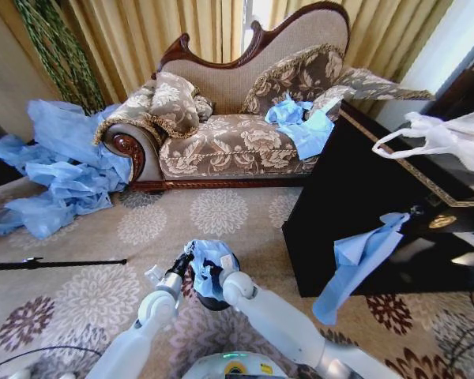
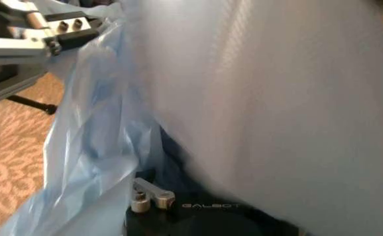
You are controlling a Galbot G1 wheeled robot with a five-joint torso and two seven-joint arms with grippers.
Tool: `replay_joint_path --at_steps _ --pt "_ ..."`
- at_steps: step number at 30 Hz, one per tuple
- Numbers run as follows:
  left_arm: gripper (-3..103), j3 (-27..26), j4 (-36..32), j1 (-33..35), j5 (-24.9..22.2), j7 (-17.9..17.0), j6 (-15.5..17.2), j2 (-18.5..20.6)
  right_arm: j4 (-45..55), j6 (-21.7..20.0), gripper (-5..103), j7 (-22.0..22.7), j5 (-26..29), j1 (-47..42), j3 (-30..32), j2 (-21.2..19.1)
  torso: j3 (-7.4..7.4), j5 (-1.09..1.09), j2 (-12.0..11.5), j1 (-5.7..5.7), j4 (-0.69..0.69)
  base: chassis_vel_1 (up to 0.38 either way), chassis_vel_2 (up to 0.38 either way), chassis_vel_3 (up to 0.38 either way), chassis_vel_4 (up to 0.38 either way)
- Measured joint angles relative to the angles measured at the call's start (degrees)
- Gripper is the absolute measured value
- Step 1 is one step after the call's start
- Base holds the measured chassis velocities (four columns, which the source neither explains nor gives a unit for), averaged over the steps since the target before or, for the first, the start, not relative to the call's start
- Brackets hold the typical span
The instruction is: Place a garbage bag over the trash bin.
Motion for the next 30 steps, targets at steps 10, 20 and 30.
replay_joint_path --at_steps 10,20,30 --pt "0 -1.5 -0.2 0.2 -1.2 0.7 0.0 0.9 6.0 -0.4 100 -1.0 0.5 -1.1 -1.0 -3.5 0.00 0.01 0.0 0.00 0.02 0.000 0.000 0.000 0.000" --pt "0 -0.5 1.2 0.3 1.3 2.3 0.0 1.0 12.8 0.8 100 -3.2 -9.8 -2.6 -1.3 -6.1 0.00 0.00 0.0 0.00 0.01 0.000 0.000 0.000 0.000" --pt "0 0.3 1.4 -0.1 2.0 2.3 -0.4 1.1 17.5 2.1 100 -7.2 -9.6 -8.0 2.9 -8.5 0.00 -0.01 0.0 0.00 -0.01 0.000 0.000 0.000 0.000"
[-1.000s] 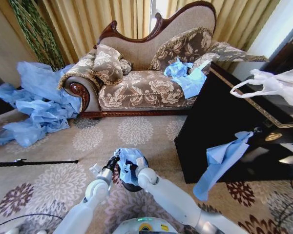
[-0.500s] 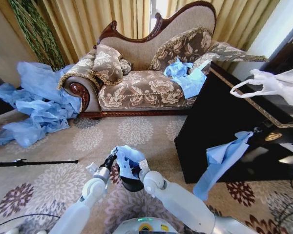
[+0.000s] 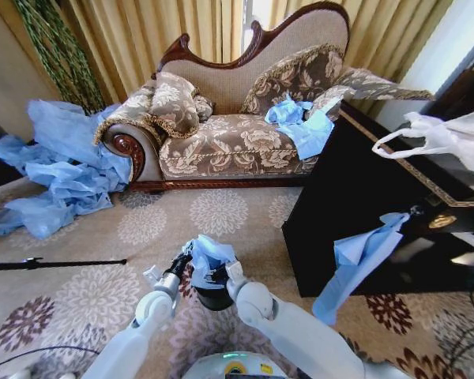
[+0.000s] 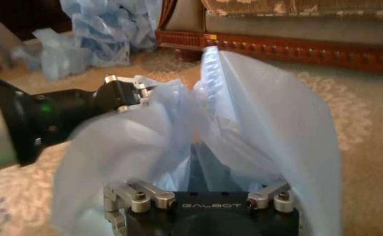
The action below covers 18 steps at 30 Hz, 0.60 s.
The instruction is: Place a garbage bag over the trash bin.
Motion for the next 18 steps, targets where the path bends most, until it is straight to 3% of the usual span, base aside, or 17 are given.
replay_joint_path --at_steps 2,4,6,8,10,12,18 --pt "0 -0.3 -0.2 0.2 0.0 0.2 -0.1 0.1 -0.7 2.9 100 -5.9 1.7 -2.5 3.3 -0.2 0.00 0.00 0.0 0.00 0.01 0.000 0.000 0.000 0.000" --pt "0 -0.3 -0.3 0.2 0.0 0.2 -0.1 0.1 -1.4 4.1 100 -7.1 1.4 -2.9 3.8 -0.1 0.00 0.00 0.0 0.00 0.02 0.000 0.000 0.000 0.000" --pt "0 -0.5 -0.4 0.4 0.0 0.3 -0.1 0.3 -4.3 8.1 100 -10.3 0.2 -3.9 4.9 0.5 0.00 0.01 0.0 0.00 0.02 0.000 0.000 0.000 0.000" --pt "0 -0.6 -0.6 0.5 0.0 0.3 -0.1 0.4 -4.8 9.0 103 -10.5 0.0 -4.1 5.1 0.8 0.00 0.01 0.0 0.00 0.02 0.000 0.000 0.000 0.000" --pt "0 -0.6 -0.9 0.5 0.0 0.2 -0.1 0.5 -5.0 9.8 96 -9.6 -0.2 -4.4 4.9 1.4 0.00 0.01 0.0 0.00 0.02 0.000 0.000 0.000 0.000" --pt "0 -0.6 -1.0 0.6 0.0 0.1 -0.1 0.5 -5.0 9.9 96 -9.2 -0.3 -4.5 4.8 1.5 0.00 0.00 0.0 0.00 0.02 0.000 0.000 0.000 0.000" --pt "0 -0.9 -1.3 0.9 0.5 0.0 -0.2 0.7 0.1 10.1 77 -7.6 -3.1 -6.7 5.1 0.0 0.00 0.00 0.0 0.00 0.02 0.000 0.000 0.000 0.000"
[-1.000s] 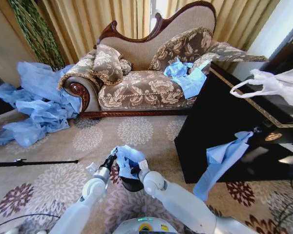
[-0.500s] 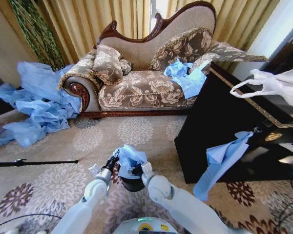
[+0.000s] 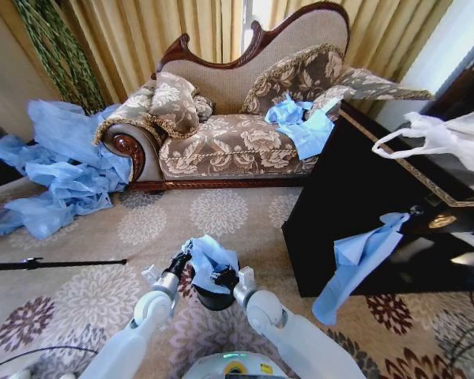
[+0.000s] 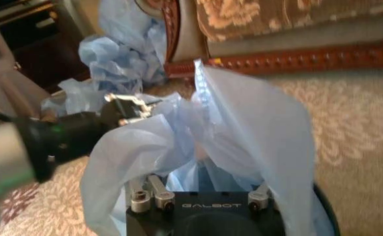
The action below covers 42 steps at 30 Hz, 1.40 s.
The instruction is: Place a garbage bag over the trash bin.
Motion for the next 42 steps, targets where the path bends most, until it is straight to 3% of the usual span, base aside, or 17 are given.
replay_joint_path --at_steps 5,10,12,13,15,16,18,19,20,23,26,40,42 --pt "0 -0.1 0.4 -0.3 0.0 -0.1 0.0 0.0 1.4 3.2 65 -4.8 -6.0 -2.6 0.9 -2.1 0.00 0.01 0.0 0.00 -0.01 0.000 0.000 0.000 0.000" --pt "0 0.0 0.3 -0.7 -0.2 -0.5 0.0 0.0 0.9 5.3 49 -8.5 -7.3 -3.8 1.8 -2.7 0.00 0.01 0.0 0.00 -0.01 0.000 0.000 0.000 0.000" --pt "0 0.0 0.2 -0.7 -0.2 -0.7 0.0 0.0 0.7 5.8 49 -9.4 -7.4 -4.0 2.1 -2.7 0.00 0.01 0.0 0.00 -0.01 0.000 0.000 0.000 0.000" --pt "0 0.0 0.1 -0.7 -0.2 -0.8 0.0 0.1 0.2 7.0 41 -11.9 -7.7 -4.2 2.7 -2.7 0.00 0.01 0.0 0.00 -0.01 0.000 0.000 0.000 0.000" --pt "0 -0.1 0.1 -0.7 -0.2 -0.9 -0.1 0.2 0.2 7.5 41 -12.7 -8.0 -4.3 3.0 -2.6 0.00 0.01 0.0 0.00 -0.01 0.000 0.000 0.000 0.000" --pt "0 -0.1 0.1 -0.7 -0.2 -0.9 -0.1 0.4 0.1 9.0 33 -14.2 -9.0 -4.5 3.5 -2.7 0.00 0.01 0.0 0.00 0.00 0.000 0.000 0.000 0.000" --pt "0 -0.2 0.1 -0.7 -0.2 -0.9 -0.1 0.5 0.3 9.9 33 -14.9 -9.8 -4.8 3.9 -2.7 0.00 0.01 0.0 0.00 0.00 0.000 0.000 0.000 0.000" --pt "0 -0.3 0.2 -0.7 -0.1 -1.0 -0.1 0.5 1.6 11.5 21 -16.7 -12.8 -5.8 5.3 -3.2 0.00 0.01 0.0 0.00 -0.01 0.000 0.000 0.000 0.000" --pt "0 -0.3 0.2 -0.6 0.0 -1.0 -0.1 0.5 2.3 11.8 17 -17.6 -14.5 -6.4 6.2 -3.4 0.00 0.01 0.0 0.00 -0.01 0.000 0.000 0.000 0.000" --pt "0 -0.3 0.2 -0.5 0.1 -0.9 -0.1 0.4 2.6 11.9 13 -17.9 -15.4 -7.0 7.0 -3.5 0.00 0.01 0.0 0.00 -0.01 0.000 0.000 0.000 0.000" --pt "0 -0.1 0.2 -0.4 0.3 -0.9 -0.1 0.3 2.4 12.9 2 -18.0 -17.7 -8.3 8.6 -3.4 0.00 0.01 0.0 0.00 -0.01 0.000 0.000 0.000 0.000" --pt "0 0.3 0.1 0.3 2.9 0.3 -0.9 0.2 4.4 14.9 -3 -18.9 -24.0 -12.9 9.7 -4.2 0.00 0.01 0.0 0.00 -0.01 0.000 0.000 0.000 0.000" --pt "0 0.1 0.2 0.7 3.4 0.7 -1.1 0.0 4.9 14.9 1 -18.8 -24.5 -13.3 10.4 -4.3 0.00 0.01 0.0 0.00 -0.01 0.000 0.000 0.000 0.000"
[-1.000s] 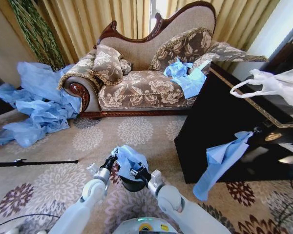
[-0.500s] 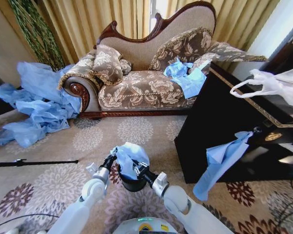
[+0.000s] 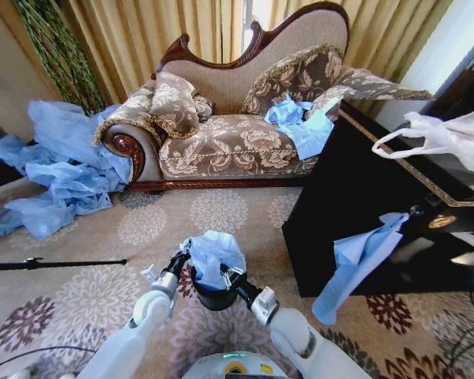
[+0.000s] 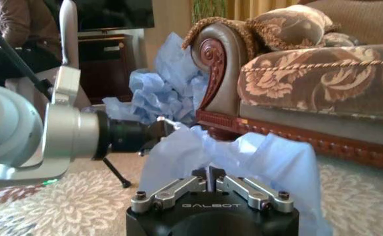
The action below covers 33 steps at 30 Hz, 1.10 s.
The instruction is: Place a garbage bag over the trash bin.
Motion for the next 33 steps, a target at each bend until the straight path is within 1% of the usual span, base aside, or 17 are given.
replay_joint_path --at_steps 3,4,6,8,9,12,13,14,15,17,18,21,22,23,24,26,33 --pt "0 -0.4 0.2 0.6 0.6 0.9 -0.2 -0.1 1.4 0.1 17 -0.2 -1.5 -0.4 2.5 -1.0 0.00 0.00 0.0 0.00 0.01 0.000 0.000 0.000 0.000" --pt "0 -0.4 0.2 0.6 0.6 0.9 -0.2 -0.1 1.4 0.1 17 -0.2 -1.5 -0.4 2.5 -1.0 0.00 0.00 0.0 0.00 0.01 0.000 0.000 0.000 0.000" --pt "0 -0.4 0.6 0.5 0.7 1.2 -0.3 -0.1 2.4 0.1 23 -0.2 -1.6 -0.4 3.3 -2.1 0.00 -0.01 0.0 0.00 0.01 0.000 0.000 0.000 0.000" --pt "0 -0.4 0.7 0.0 0.7 1.9 -0.3 0.0 3.0 0.0 33 0.2 -1.3 -0.5 4.5 -2.8 0.00 -0.01 0.0 0.00 -0.01 0.000 0.000 0.000 0.000" --pt "0 -0.4 0.7 0.0 0.7 1.9 -0.3 0.0 3.0 0.0 33 0.2 -1.3 -0.5 4.5 -2.8 0.00 -0.01 0.0 0.00 -0.01 0.000 0.000 0.000 0.000" --pt "0 -0.4 0.9 0.0 0.7 3.3 -0.4 0.1 1.9 -1.0 49 2.5 3.0 1.2 6.0 -2.2 0.00 -0.01 0.0 0.00 0.00 0.000 0.000 0.000 0.000" --pt "0 -0.4 0.9 0.0 0.7 3.3 -0.4 0.1 1.9 -1.0 49 2.5 3.0 1.2 6.0 -2.2 0.00 -0.01 0.0 0.00 0.00 0.000 0.000 0.000 0.000" --pt "0 -0.5 1.0 0.1 0.7 3.6 -0.4 0.1 1.1 -2.1 55 3.7 5.8 2.3 6.2 -1.7 0.00 -0.01 0.0 0.00 0.00 0.000 0.000 0.000 0.000" --pt "0 -0.5 1.0 0.2 0.7 3.7 -0.4 0.1 0.7 -2.5 55 4.1 6.9 2.7 6.2 -1.5 0.01 -0.01 0.0 0.00 0.00 0.000 0.000 0.000 0.000" --pt "0 -0.7 1.3 0.3 0.7 4.4 -0.6 0.3 -2.2 -4.7 66 6.4 15.0 5.9 6.2 -0.5 0.01 0.00 0.0 0.00 0.01 0.000 0.000 0.000 0.000" --pt "0 -0.7 1.3 0.3 0.7 4.4 -0.6 0.3 -2.2 -4.7 66 6.4 15.0 5.9 6.2 -0.5 0.01 0.00 0.0 0.00 0.01 0.000 0.000 0.000 0.000" --pt "0 -0.7 1.3 0.3 0.7 4.7 -0.6 0.3 -3.8 -7.7 82 8.1 29.9 8.2 5.1 0.3 0.01 0.00 0.0 0.00 0.01 0.000 0.000 0.000 0.000" --pt "0 -0.7 1.3 0.3 0.7 4.7 -0.6 0.3 -3.8 -7.7 82 8.1 29.9 8.2 5.1 0.3 0.01 0.00 0.0 0.00 0.01 0.000 0.000 0.000 0.000" --pt "0 -0.7 1.3 0.3 0.7 4.7 -0.6 0.3 -3.8 -8.3 87 8.5 32.6 8.4 4.9 0.4 0.01 0.00 0.0 0.00 0.01 0.000 0.000 0.000 0.000" --pt "0 -0.7 1.3 0.3 0.7 4.7 -0.6 0.2 -3.8 -9.3 87 9.3 37.1 8.7 4.7 0.8 0.01 -0.01 0.0 0.00 0.01 0.000 0.000 0.000 0.000" --pt "0 -0.7 1.4 0.2 0.8 4.8 -0.6 0.1 -4.5 -10.3 97 11.5 44.3 9.4 4.1 2.0 0.01 -0.01 0.0 0.00 0.00 0.000 0.000 0.000 0.000" --pt "0 -0.7 1.1 0.5 0.9 4.9 -0.7 0.0 -7.9 -11.4 100 12.7 47.4 11.3 3.9 3.7 0.01 -0.01 0.0 0.00 0.00 0.000 0.000 0.000 0.000"
